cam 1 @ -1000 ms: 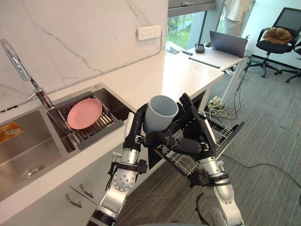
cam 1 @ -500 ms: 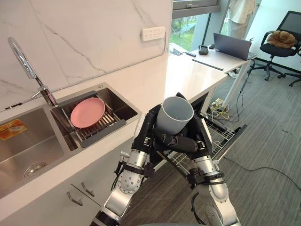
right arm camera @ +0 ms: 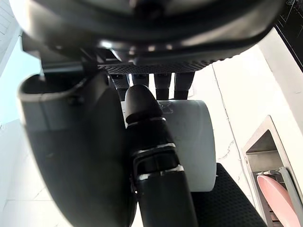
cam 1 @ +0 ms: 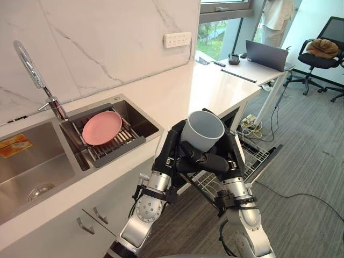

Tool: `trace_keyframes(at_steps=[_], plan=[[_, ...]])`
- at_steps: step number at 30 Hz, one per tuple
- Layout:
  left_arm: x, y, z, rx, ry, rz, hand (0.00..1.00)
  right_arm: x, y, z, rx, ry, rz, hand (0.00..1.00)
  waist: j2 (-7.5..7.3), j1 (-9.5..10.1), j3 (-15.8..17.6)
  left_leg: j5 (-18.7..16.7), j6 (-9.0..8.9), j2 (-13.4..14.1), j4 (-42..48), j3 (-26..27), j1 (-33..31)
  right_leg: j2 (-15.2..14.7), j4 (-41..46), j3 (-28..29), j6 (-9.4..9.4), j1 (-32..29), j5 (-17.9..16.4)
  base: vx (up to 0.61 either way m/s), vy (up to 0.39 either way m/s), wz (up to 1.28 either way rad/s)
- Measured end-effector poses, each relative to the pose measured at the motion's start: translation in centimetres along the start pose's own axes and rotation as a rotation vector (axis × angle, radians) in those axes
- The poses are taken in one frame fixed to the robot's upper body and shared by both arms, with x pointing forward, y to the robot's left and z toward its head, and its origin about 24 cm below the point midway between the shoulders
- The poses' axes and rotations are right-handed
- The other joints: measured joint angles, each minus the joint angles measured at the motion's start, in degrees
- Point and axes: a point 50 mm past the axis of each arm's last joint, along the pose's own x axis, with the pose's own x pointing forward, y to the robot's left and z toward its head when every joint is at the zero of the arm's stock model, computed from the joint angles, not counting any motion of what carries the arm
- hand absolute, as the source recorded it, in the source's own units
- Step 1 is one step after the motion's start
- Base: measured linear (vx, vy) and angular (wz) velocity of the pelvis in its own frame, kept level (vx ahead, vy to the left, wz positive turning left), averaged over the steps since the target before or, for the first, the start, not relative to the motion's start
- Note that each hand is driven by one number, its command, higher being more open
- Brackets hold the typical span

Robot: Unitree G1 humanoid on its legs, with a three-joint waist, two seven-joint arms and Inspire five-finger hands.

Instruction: Walk over to the sink, pick up the cup, carry it to the dishwasher, place the cup inside the dishwasher, then close the dishwasher door

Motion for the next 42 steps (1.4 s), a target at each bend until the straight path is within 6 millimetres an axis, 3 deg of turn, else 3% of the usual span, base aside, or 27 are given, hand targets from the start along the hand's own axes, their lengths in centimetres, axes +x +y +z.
trace_keyframes(at_steps=[9, 18, 21, 24, 27, 33, 38, 42], plan=[[-0.5, 0.6, 1.0, -0.028, -0.031, -0.008, 1.00, 0.6, -0.9, 1.2, -0.041, -0.057, 0.045, 0.00, -0.35, 0.07, 0.19, -0.02, -0.03, 0.12, 0.00, 0.06, 0.00, 0.11, -0.06, 0.02, 0.00, -0.01, 0.00, 0.00, 0.000, 0.00], [-1.3, 1.8, 1.4, -0.221, -0.041, -0.091, 1.00, 0.8, -2.4, 3.1, -0.079, -0.129, 0.073, 0.00, -0.35, 0.11, 0.22, -0.15, -0.24, 0.35, 0.07, 0.03, 0.00, 0.29, -0.05, -0.04, -0.10, 0.00, -0.15, 0.00, 0.000, 0.00], [-1.8, 2.9, 1.2, -0.285, -0.034, -0.059, 1.00, 0.6, -3.8, 4.2, -0.068, -0.176, 0.011, 0.00, -0.33, 0.05, 0.25, -0.32, -0.50, 0.39, 0.08, 0.03, -0.01, 0.29, -0.03, -0.16, 0.00, 0.00, -0.38, 0.00, 0.000, 0.00], [-3.1, 4.6, 0.5, -0.325, 0.008, 0.015, 1.00, -0.2, -6.4, 5.9, -0.061, -0.250, -0.112, 0.00, -0.30, -0.10, 0.32, -0.58, -0.62, 0.46, 0.13, 0.00, -0.06, 0.31, -0.04, -0.33, -0.14, 0.00, -0.50, 0.00, 0.000, 0.00], [-3.7, 4.6, 0.0, -0.330, 0.050, 0.021, 1.00, -0.6, -7.3, 6.4, -0.042, -0.281, -0.157, 0.00, -0.33, -0.14, 0.45, -0.77, -0.65, 0.55, 0.13, 0.01, -0.12, 0.39, -0.18, -0.35, -0.16, -0.01, -0.59, 0.00, 0.000, 0.00], [-5.1, 3.7, -2.0, -0.367, 0.184, -0.018, 1.00, -1.4, -7.4, 6.4, -0.016, -0.284, -0.175, 0.00, -0.20, -0.32, 0.80, -1.13, -0.81, 1.05, 0.14, 0.03, -0.16, 0.98, -0.26, -0.36, 0.02, -0.08, -0.64, 0.00, 0.000, 0.00], [-7.3, 3.3, -5.3, -0.423, 0.376, -0.004, 1.00, -1.6, -7.5, 6.4, -0.019, -0.282, -0.177, 0.00, -0.16, -0.42, 0.95, -1.16, -0.83, 1.37, 0.06, 0.04, -0.21, 1.59, -0.29, -0.37, -0.05, -0.21, -0.69, -0.01, -0.023, -0.01], [-8.9, 2.6, -6.8, -0.447, 0.479, -0.011, 1.00, -2.3, -7.7, 5.9, -0.015, -0.254, -0.199, 0.00, -0.30, -0.40, 1.44, -1.16, -0.83, 1.52, 0.02, 0.04, -0.21, 1.72, -0.30, -0.36, -0.09, -0.24, -0.71, -0.02, -0.041, 0.00]])
